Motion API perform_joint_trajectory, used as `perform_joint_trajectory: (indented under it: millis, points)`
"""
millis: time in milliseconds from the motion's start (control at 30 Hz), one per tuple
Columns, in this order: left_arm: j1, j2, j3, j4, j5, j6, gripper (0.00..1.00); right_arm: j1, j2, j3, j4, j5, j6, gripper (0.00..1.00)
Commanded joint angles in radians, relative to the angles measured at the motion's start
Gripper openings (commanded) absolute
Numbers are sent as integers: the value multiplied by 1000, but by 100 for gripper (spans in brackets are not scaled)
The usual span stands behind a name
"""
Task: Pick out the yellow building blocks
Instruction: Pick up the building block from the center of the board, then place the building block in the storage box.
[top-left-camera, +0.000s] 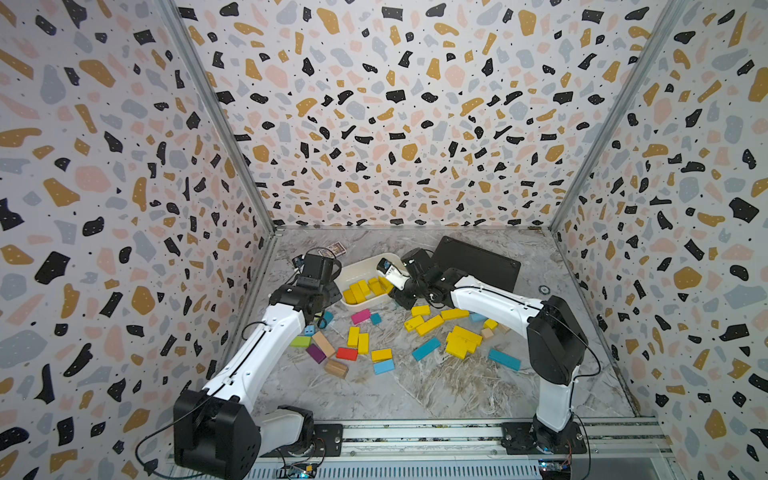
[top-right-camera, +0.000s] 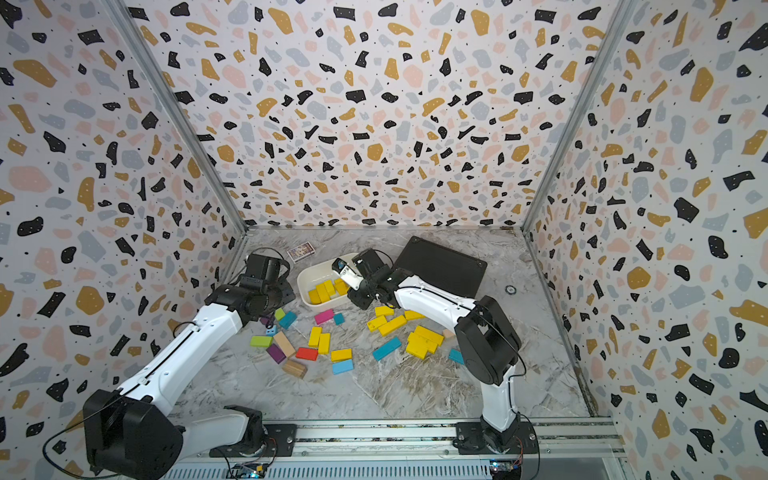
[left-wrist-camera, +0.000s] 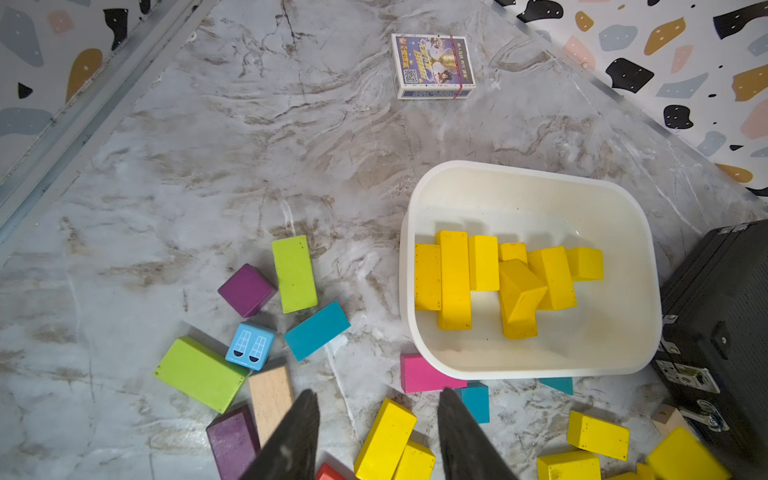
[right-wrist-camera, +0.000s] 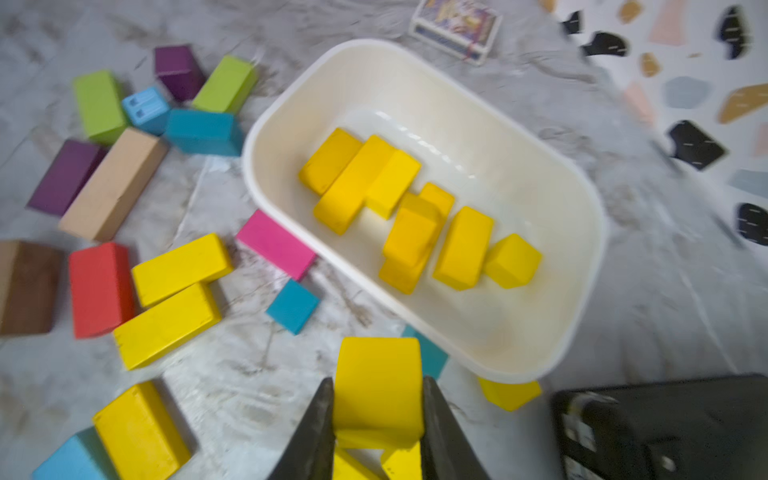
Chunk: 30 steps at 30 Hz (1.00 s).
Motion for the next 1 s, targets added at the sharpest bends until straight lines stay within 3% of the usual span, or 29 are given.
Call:
perform_joint_trajectory:
  millis: [0, 333, 600, 967]
  points:
    - [2, -9, -12, 12, 6, -16, 48, -10, 42, 62, -24, 139, 142, 19]
    - [2, -18, -22, 13, 5, -17, 48, -35, 246, 308, -159, 165, 224, 21]
    - [2, -23, -31, 14, 5, -15, 48, -47, 367, 412, -185, 203, 219, 31]
    - [2, -41, -59, 54, 75, 55, 50, -49, 330, 433, -184, 202, 213, 50]
